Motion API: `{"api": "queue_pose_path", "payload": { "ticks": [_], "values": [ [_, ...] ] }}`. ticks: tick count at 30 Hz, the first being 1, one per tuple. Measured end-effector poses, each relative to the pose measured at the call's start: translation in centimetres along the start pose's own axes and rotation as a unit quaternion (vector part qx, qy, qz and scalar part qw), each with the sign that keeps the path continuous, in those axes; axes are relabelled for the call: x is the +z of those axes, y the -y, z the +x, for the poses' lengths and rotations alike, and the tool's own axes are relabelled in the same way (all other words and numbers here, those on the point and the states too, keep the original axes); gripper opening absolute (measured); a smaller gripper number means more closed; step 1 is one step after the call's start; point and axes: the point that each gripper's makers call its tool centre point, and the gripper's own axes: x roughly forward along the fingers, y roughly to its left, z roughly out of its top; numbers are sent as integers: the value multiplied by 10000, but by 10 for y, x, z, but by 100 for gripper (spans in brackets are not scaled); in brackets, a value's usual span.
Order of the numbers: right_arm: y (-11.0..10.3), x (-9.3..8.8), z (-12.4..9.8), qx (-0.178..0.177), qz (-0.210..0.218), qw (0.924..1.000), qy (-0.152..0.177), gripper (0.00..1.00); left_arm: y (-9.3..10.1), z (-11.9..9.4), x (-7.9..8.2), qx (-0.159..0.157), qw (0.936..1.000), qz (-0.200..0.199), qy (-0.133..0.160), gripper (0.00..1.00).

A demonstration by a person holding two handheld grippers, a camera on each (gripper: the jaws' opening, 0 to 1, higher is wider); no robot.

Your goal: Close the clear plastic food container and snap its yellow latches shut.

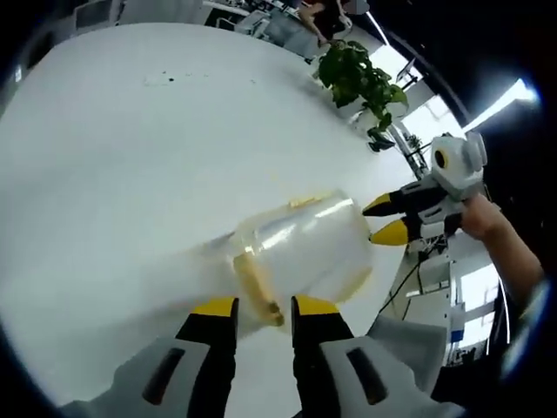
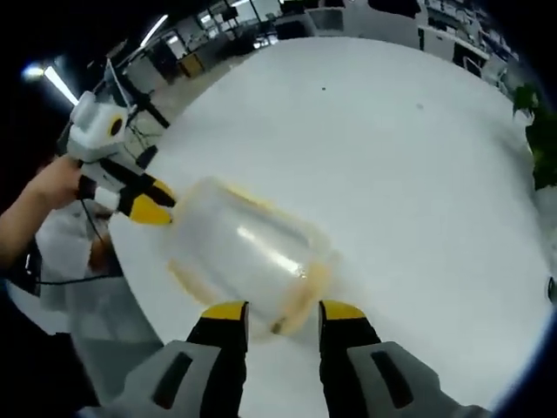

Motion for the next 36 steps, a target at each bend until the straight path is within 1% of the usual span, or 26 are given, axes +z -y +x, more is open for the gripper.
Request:
{"api": "queue_pose_path", "payload": {
  "ticks": [3,4,5,9,11,15,19,22,25,27,28,29,32,33,36],
  "values": [
    [-4,-3,4,100,12,9999,3,30,1,0,1,-42,10000,1,55,22],
    [-7,0,5,155,82,9998,68,30,1,0,2,-29,10000,40,67,22],
    [-7,-1,4,129,107,9999,41,31,2,0,2,-19,10000,62,74,22],
    [-7,-2,4,171,-48,9998,-26,30,6,4,5,-93,9999,82,113,20],
    [-7,-1,4,177,-146,9997,-87,29,6,5,6,-31,9999,132,106,22],
    [-8,-1,5,193,-228,9995,-128,27,5,4,5,-46,9998,153,127,21],
    [-8,-2,2,172,-175,9997,-75,23,5,5,5,-26,9997,181,163,20],
    [-7,-3,2,272,-131,9995,-48,22,7,4,6,-11,9997,162,171,19],
    [-9,-6,2,369,-54,9992,-154,21,8,5,7,-6,9997,188,177,18],
    [-9,-6,2,365,-73,9991,-198,21,8,6,8,31,9998,79,166,18],
    [-20,-19,0,537,369,9967,-494,20,10,6,9,33,9998,0,185,17],
    [-11,-12,4,432,194,9986,-235,20,9,5,9,63,9999,15,149,17],
    [-11,-14,4,448,166,9988,-130,19,7,6,10,61,9999,11,153,16],
    [-9,-13,6,437,222,9987,-102,19,8,7,11,47,9998,-147,124,15],
    [-10,-11,6,390,240,9989,-58,19,10,8,11,63,9999,-69,113,15]
  ]
}}
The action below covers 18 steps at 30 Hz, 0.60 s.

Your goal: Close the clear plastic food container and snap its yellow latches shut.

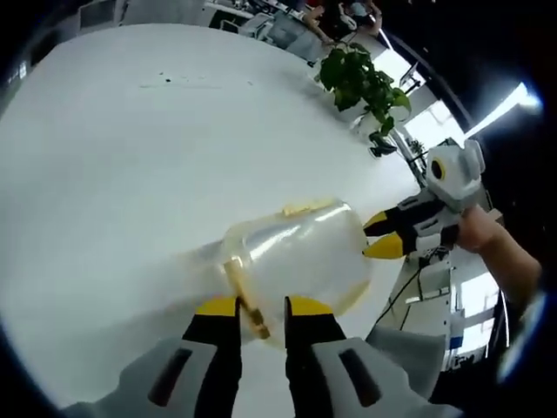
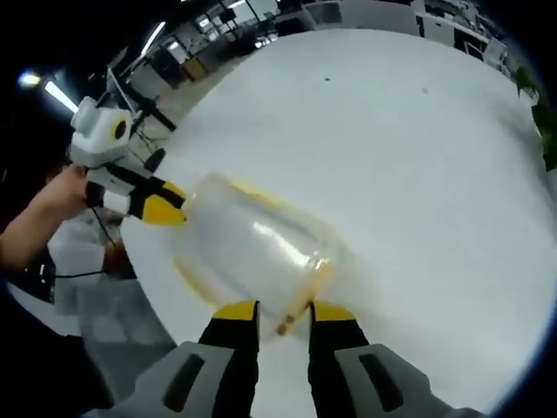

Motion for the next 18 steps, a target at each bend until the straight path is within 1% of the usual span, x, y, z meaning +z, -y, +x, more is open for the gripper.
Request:
{"api": "queue_pose_path", "payload": {
  "ticks": [2,5,6,11,16,18],
  "values": [
    [0,1,-1,-14,26,10000,38,19,2,-1,-1,63,9999,139,41,16],
    [3,2,0,-11,9,10000,71,19,0,-1,-2,55,9998,115,136,17],
    [3,2,-1,-10,71,9999,83,19,0,-1,-2,53,9998,86,156,17],
    [2,4,-1,-55,24,10000,22,20,3,-1,-3,145,9997,152,113,19],
    [2,4,-4,-51,50,10000,7,20,2,-1,-4,145,9997,156,116,19],
    [1,4,-4,-53,34,10000,8,20,3,-2,-4,156,9995,231,114,20]
  ]
}}
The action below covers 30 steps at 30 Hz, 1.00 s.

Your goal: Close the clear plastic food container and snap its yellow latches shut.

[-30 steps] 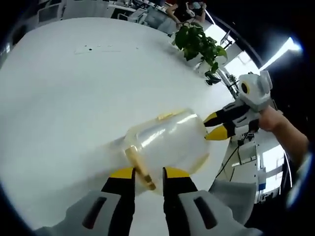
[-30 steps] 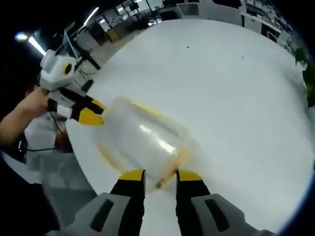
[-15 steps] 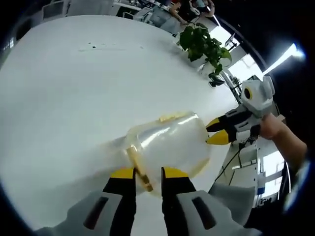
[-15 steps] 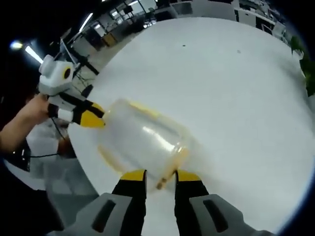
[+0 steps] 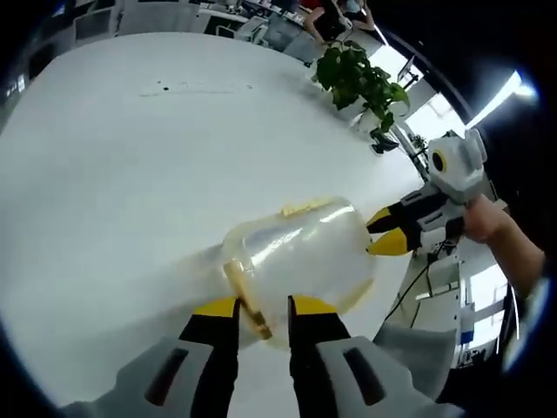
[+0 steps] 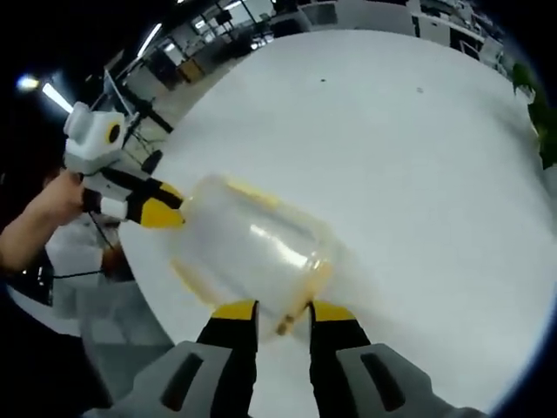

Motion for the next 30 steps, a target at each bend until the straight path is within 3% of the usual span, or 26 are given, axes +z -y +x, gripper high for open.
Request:
{"api": "queue_pose_path", "payload": {
  "ticks": [9,12,20,23,26,30],
  "values": [
    [-2,3,-1,-78,-264,9995,-131,22,0,-2,2,86,9990,430,37,22],
    [0,4,-1,-118,-530,9982,-248,22,0,-1,2,174,9991,393,30,22],
    [-1,6,-2,-296,-964,9939,-449,24,0,-2,7,340,9954,895,41,24],
    [-1,5,-3,-252,-1090,9925,-490,25,-2,-3,10,421,9923,1163,-14,26],
    [-1,5,-3,-264,-1169,9916,-477,26,-3,-3,14,545,9843,1679,-54,29],
    [-1,5,-3,-265,-1243,9910,-410,26,-1,-2,15,489,9803,1913,-45,29]
  ]
}}
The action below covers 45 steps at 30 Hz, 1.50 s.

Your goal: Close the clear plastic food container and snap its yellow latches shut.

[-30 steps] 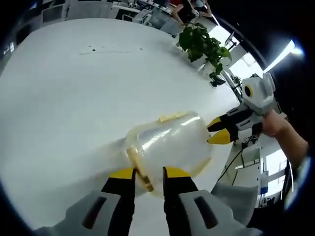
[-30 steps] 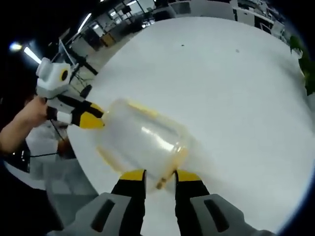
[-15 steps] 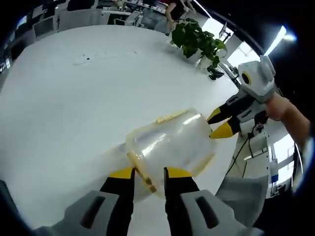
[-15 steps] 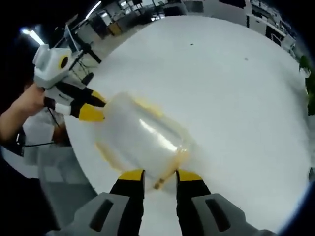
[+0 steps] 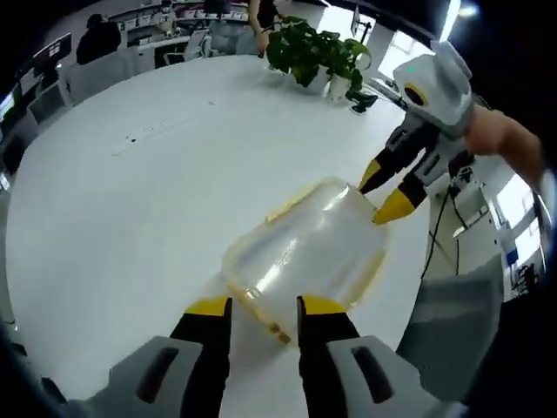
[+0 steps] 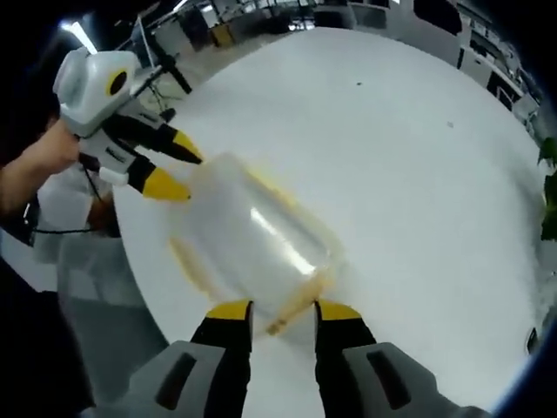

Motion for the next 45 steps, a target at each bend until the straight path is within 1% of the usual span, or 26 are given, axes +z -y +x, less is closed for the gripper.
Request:
{"api": "queue_pose_path", "payload": {
  "ticks": [1,3,6,8,9,12,13,14,16,17,19,23,24,26,28,29,30,31,33,35,37,39,40,41,42,45],
  "values": [
    [0,0,0,-11,-44,10000,17,26,0,0,0,-19,10000,62,-12,30],
    [-2,0,-1,-53,-160,9999,0,26,1,1,-2,-66,10000,3,-65,31],
    [-2,0,-2,-197,-481,9986,-12,26,1,1,0,-56,9999,93,-30,31],
    [-3,0,-2,-254,-603,9978,-85,26,2,1,1,-25,9992,411,-22,32],
    [-3,-1,-3,-269,-805,9963,-163,26,0,0,2,43,9984,570,-44,33],
    [-2,-3,-4,-309,-1176,9920,-340,25,5,0,5,-9,9971,757,0,39],
    [-1,-3,-4,-325,-1262,9908,-368,26,6,0,8,-34,9951,987,26,39],
    [-1,-3,-5,-332,-1293,9903,-387,26,6,0,9,-55,9933,1153,32,39],
    [0,-4,-6,-327,-1337,9897,-397,28,6,-1,8,-2,9923,1239,-25,39],
    [1,-3,-7,-306,-1375,9893,-376,28,8,0,9,-89,9907,1360,-30,39],
    [3,-2,-8,-293,-1397,9891,-354,28,9,-1,11,-133,9884,1510,14,39],
    [-5,3,-12,-104,-1655,9860,-186,30,15,-3,17,-327,9807,1923,115,38],
    [-6,5,-12,-62,-1800,9835,-150,31,17,-2,17,-392,9786,2017,103,37],
    [-6,6,-12,-86,-1913,9813,-178,34,17,-2,15,-410,9772,2082,18,36],
    [-8,6,-11,-63,-2072,9781,-214,35,21,-3,16,-500,9722,2288,17,36],
    [-11,7,-11,-29,-2273,9736,-228,35,22,-4,17,-540,9691,2406,15,36],
    [-12,8,-11,-21,-2363,9714,-232,35,23,-4,16,-563,9674,2469,-14,36],
    [-14,11,-12,-29,-2486,9684,-207,35,24,-4,16,-609,9625,2645,-45,36],
    [-15,13,-11,-19,-2509,9677,-225,35,25,-3,16,-653,9593,2746,-67,36],
    [-16,16,-10,11,-2549,9667,-223,36,29,-2,17,-776,9576,2774,-30,37],
    [-17,18,-10,24,-2590,9656,-223,36,30,-2,18,-805,9557,2831,-27,37],
    [-20,18,-8,85,-2773,9604,-267,37,32,-1,16,-867,9481,3058,-100,37],
    [-17,17,-7,35,-3000,9532,-378,37,30,0,14,-837,9437,3195,-186,37],
    [-16,15,-6,9,-3105,9496,-439,37,29,1,13,-807,9414,3266,-230,36],
    [-15,14,-5,-31,-3157,9475,-509,37,27,2,12,-779,9403,3301,-279,36],
    [-15,13,-4,-9,-3134,9482,-517,37,28,2,10,-824,9418,3245,-293,36]
  ]
}}
